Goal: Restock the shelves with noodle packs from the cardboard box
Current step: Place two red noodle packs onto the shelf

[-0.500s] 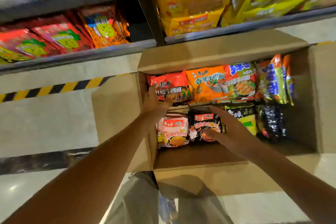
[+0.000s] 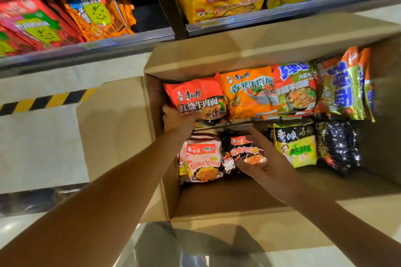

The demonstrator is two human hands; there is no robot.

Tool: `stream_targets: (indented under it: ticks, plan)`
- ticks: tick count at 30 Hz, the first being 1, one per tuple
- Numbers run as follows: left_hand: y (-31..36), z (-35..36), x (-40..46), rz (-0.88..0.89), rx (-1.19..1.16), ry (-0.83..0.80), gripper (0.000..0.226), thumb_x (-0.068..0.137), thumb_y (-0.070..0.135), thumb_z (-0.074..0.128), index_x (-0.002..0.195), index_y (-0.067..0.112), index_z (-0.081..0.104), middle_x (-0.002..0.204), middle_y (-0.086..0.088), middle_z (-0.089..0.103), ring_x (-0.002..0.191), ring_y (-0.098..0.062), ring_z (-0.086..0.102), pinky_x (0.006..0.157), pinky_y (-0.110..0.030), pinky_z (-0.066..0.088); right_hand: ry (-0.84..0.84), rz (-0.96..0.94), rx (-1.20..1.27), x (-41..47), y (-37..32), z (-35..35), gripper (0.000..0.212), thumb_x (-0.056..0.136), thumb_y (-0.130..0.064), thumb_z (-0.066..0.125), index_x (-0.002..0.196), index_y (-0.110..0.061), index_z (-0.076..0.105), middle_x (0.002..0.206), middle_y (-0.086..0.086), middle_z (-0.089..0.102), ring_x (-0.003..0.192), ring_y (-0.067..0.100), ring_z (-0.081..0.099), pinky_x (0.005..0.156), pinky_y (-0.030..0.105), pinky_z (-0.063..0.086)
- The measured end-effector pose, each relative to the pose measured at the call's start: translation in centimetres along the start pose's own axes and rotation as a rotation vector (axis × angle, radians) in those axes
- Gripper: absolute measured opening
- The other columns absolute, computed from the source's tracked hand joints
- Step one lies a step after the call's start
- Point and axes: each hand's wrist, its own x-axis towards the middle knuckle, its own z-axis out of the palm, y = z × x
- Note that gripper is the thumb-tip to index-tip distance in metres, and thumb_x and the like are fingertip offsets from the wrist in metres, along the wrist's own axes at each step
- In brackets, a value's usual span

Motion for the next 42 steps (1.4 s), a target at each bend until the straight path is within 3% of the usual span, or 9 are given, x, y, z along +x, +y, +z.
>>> stream_targets:
  ticks: [4, 8, 13, 18, 22, 28, 32, 36, 42]
  plan:
    - [-0.2, -0.1, -0.3, 0.003, -0.126, -0.043, 0.046, 0.079, 0.026, 0.083, 0.117, 0.01, 0.063, 0.112, -0.005, 0.071, 0.104, -0.026, 0.068, 0.094, -0.042, 0.055, -0.013, -0.008, -0.025, -0.2, 0.1, 0.0, 0.087, 0.082, -0.056, 0.065, 0.153, -0.047, 0.016, 0.154, -0.02, 0.036, 0.142, 0.002, 0.031, 0.115, 0.039, 0.033]
    - [0.4, -0.9, -1.5, 0.08, -0.158, -0.05, 0.043, 0.077, 0.022, 0.084, 0.108, 0.018, 0.054, 0.098, 0.004, 0.066, 0.1, -0.021, 0.065, 0.091, -0.038, 0.054, 0.014, -0.005, -0.002, -0.2, -0.3, 0.0, 0.084, 0.085, -0.049, 0.069, 0.153, -0.046, 0.02, 0.149, -0.021, 0.041, 0.139, 0.001, 0.036, 0.114, 0.038, 0.035]
    - [2.0, -4.9, -3.9, 0.129, -0.186, -0.061, 0.046, 0.075, 0.017, 0.086, 0.109, 0.013, 0.055, 0.102, -0.001, 0.07, 0.095, -0.019, 0.07, 0.085, -0.038, 0.059, 0.02, 0.03, 0.031, -0.6, -2.0, 0.4, 0.079, 0.087, -0.045, 0.07, 0.151, -0.045, 0.024, 0.145, -0.021, 0.046, 0.137, 0.0, 0.038, 0.114, 0.039, 0.035]
    - [4.5, -11.3, -6.4, 0.222, -0.259, -0.137, 0.043, 0.076, 0.009, 0.083, 0.112, 0.012, 0.06, 0.094, 0.002, 0.073, 0.078, -0.006, 0.074, 0.061, -0.018, 0.057, -0.003, 0.055, 0.026, 0.1, -6.0, 1.0, 0.079, 0.09, -0.045, 0.067, 0.155, -0.032, 0.024, 0.15, -0.015, 0.042, 0.138, 0.002, 0.036, 0.113, 0.033, 0.035]
    - [5.3, -16.8, -7.3, 0.282, -0.234, -0.202, 0.047, 0.075, 0.017, 0.083, 0.118, 0.015, 0.064, 0.106, -0.002, 0.075, 0.098, -0.019, 0.073, 0.08, -0.037, 0.06, -0.001, 0.12, 0.079, 2.6, -9.1, 2.2, 0.076, 0.091, -0.034, 0.069, 0.154, -0.024, 0.027, 0.145, -0.001, 0.049, 0.132, 0.015, 0.046, 0.103, 0.028, 0.038]
    - [4.7, -21.2, -6.4, 0.299, -0.263, -0.206, 0.045, 0.079, 0.019, 0.078, 0.121, 0.014, 0.062, 0.112, -0.004, 0.074, 0.103, -0.024, 0.071, 0.092, -0.049, 0.055, 0.094, 0.438, 0.451, 9.4, -9.5, 6.3, 0.069, 0.084, -0.017, 0.076, 0.144, -0.013, 0.042, 0.136, 0.012, 0.053, 0.124, 0.033, 0.054, 0.104, 0.048, 0.046]
    - [3.4, -21.7, -4.7, 0.313, -0.258, -0.194, 0.048, 0.077, 0.022, 0.079, 0.122, 0.017, 0.06, 0.113, 0.0, 0.074, 0.104, -0.022, 0.071, 0.091, -0.046, 0.055, 0.216, 0.48, 0.385, 12.4, -9.4, 8.2, 0.044, 0.087, -0.024, 0.07, 0.125, -0.01, 0.053, 0.103, 0.005, 0.062, 0.091, 0.023, 0.06, 0.066, 0.025, 0.044]
    - [1.9, -21.0, -3.4, 0.328, -0.279, -0.172, 0.046, 0.076, 0.025, 0.079, 0.119, 0.019, 0.063, 0.111, 0.002, 0.075, 0.104, -0.022, 0.071, 0.092, -0.045, 0.054, 0.307, 0.569, 0.5, 15.3, -8.7, 9.0, 0.062, 0.084, -0.028, 0.072, 0.134, -0.004, 0.044, 0.133, 0.011, 0.057, 0.117, 0.034, 0.057, 0.095, 0.037, 0.048]
    - [1.1, -20.4, -3.6, 0.317, -0.276, -0.175, 0.043, 0.078, 0.025, 0.078, 0.119, 0.021, 0.064, 0.11, 0.004, 0.075, 0.103, -0.019, 0.072, 0.09, -0.043, 0.056, 0.418, 0.707, 0.529, 16.2, -8.1, 9.9, 0.081, 0.085, -0.039, 0.072, 0.144, -0.005, 0.029, 0.137, 0.014, 0.049, 0.124, 0.034, 0.05, 0.101, 0.041, 0.044]
